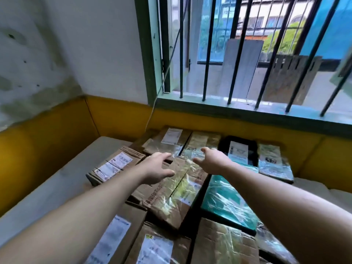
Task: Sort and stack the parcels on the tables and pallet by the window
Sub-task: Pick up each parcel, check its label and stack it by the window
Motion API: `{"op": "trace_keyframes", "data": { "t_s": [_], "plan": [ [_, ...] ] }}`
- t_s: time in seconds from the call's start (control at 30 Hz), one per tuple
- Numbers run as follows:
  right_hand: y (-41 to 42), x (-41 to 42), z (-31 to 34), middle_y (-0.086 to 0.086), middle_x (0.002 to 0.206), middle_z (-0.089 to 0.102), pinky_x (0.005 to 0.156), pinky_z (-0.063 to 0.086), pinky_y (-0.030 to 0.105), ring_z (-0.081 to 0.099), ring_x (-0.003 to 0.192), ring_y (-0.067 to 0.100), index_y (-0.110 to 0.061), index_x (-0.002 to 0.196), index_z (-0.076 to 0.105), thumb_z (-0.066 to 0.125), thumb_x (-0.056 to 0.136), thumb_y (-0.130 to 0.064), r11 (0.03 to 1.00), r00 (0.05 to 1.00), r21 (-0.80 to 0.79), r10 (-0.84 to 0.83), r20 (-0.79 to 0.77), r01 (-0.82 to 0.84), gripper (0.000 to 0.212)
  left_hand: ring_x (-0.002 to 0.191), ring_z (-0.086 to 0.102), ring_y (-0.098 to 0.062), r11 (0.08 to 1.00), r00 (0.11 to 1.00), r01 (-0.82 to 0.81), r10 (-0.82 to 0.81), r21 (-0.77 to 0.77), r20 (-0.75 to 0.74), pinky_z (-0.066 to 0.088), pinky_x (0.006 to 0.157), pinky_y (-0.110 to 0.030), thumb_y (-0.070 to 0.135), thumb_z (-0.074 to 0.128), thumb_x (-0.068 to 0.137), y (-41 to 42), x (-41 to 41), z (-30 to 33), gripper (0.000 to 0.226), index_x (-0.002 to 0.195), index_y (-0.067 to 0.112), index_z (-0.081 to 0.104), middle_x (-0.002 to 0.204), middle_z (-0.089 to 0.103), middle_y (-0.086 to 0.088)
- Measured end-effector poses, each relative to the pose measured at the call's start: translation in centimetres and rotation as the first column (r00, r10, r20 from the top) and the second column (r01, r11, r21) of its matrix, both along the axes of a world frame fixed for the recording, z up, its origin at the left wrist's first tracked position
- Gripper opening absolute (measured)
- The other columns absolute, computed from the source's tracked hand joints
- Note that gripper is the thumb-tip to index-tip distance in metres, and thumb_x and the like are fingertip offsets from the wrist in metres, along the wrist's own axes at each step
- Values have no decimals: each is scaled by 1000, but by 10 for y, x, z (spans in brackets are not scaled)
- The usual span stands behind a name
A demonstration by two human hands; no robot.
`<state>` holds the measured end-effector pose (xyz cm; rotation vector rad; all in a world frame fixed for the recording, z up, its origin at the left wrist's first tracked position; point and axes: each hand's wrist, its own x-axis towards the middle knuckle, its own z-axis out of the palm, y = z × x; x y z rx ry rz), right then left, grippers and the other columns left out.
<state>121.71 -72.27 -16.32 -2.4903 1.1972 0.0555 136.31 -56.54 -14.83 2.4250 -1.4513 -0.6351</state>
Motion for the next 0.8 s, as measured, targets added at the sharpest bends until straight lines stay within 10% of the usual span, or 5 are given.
{"op": "trace_keyframes", "data": {
  "t_s": [0.8],
  "plan": [
    [-133, 57, -63, 15, 153, 38, 114, 30, 50, 29, 142, 37, -23, 154, 25, 48, 93, -59, 947, 933, 6, -314, -178, 320, 74, 140, 30, -28, 955, 958, 269, -279, 126, 68, 28, 114, -44, 52, 59, 87, -193, 66, -83, 75, 150, 23, 28, 154, 30, -9]
  ]
}}
